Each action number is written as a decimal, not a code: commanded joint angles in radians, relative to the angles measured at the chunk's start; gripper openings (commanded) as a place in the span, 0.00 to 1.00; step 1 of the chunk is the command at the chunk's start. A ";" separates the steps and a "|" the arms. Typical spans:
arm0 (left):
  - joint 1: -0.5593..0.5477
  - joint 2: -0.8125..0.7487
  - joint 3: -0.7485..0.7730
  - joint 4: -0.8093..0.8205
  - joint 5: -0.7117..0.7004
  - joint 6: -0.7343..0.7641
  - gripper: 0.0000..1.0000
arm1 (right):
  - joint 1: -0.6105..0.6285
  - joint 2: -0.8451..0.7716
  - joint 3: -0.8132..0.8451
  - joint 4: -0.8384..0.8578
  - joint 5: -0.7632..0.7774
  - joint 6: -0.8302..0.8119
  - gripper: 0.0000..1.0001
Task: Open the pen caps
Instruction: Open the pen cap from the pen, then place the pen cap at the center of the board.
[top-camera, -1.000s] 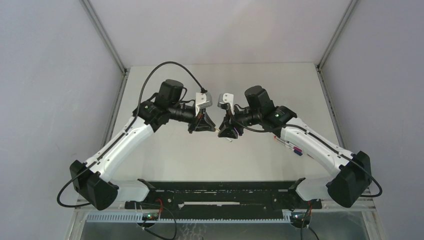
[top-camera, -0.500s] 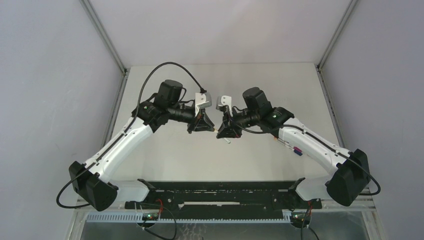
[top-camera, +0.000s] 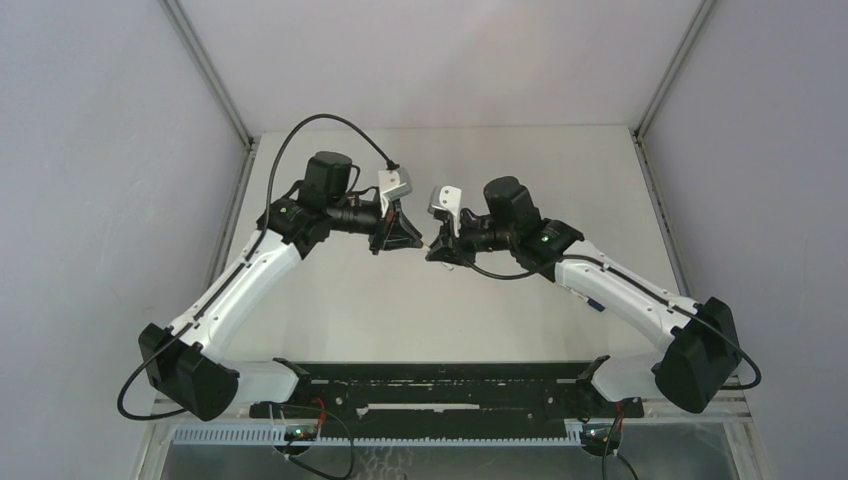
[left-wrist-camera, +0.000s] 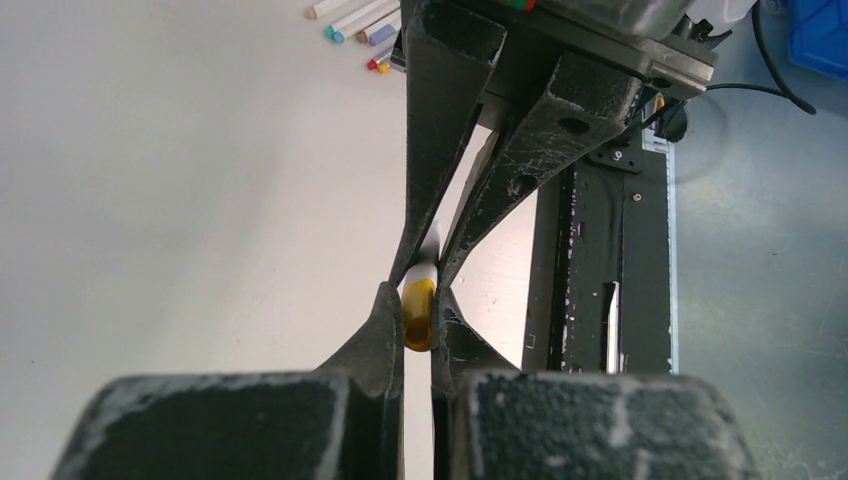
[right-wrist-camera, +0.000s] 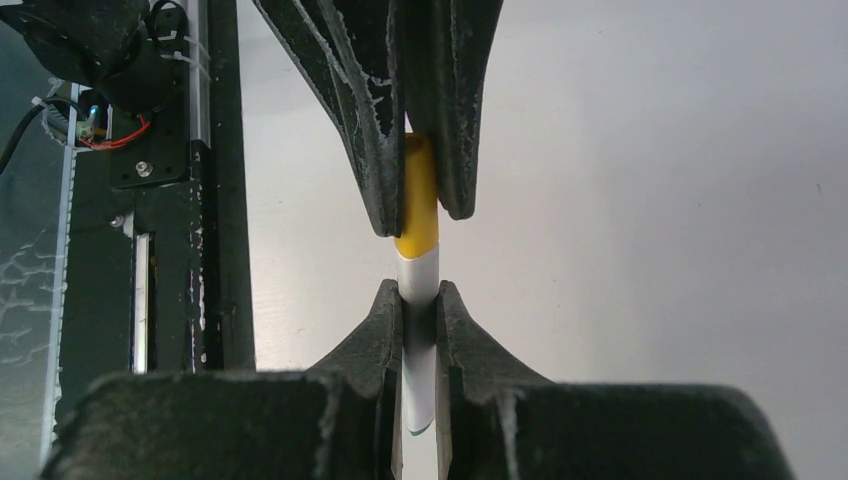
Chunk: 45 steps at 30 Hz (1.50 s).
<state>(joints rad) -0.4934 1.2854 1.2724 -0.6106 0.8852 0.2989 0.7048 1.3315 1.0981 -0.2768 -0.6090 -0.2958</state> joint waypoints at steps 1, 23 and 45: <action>0.003 -0.063 0.009 0.031 0.086 0.058 0.00 | -0.016 0.048 -0.003 -0.065 0.064 0.013 0.00; 0.102 -0.098 0.031 -0.004 0.080 0.042 0.00 | -0.025 0.135 0.036 -0.122 0.120 -0.005 0.00; 0.388 0.218 0.081 0.166 -0.274 -0.190 0.00 | -0.100 0.118 0.034 -0.087 0.214 0.021 0.00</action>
<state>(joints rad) -0.1707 1.3773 1.2655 -0.4774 0.7002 0.2169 0.6243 1.4887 1.1187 -0.4015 -0.4179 -0.2996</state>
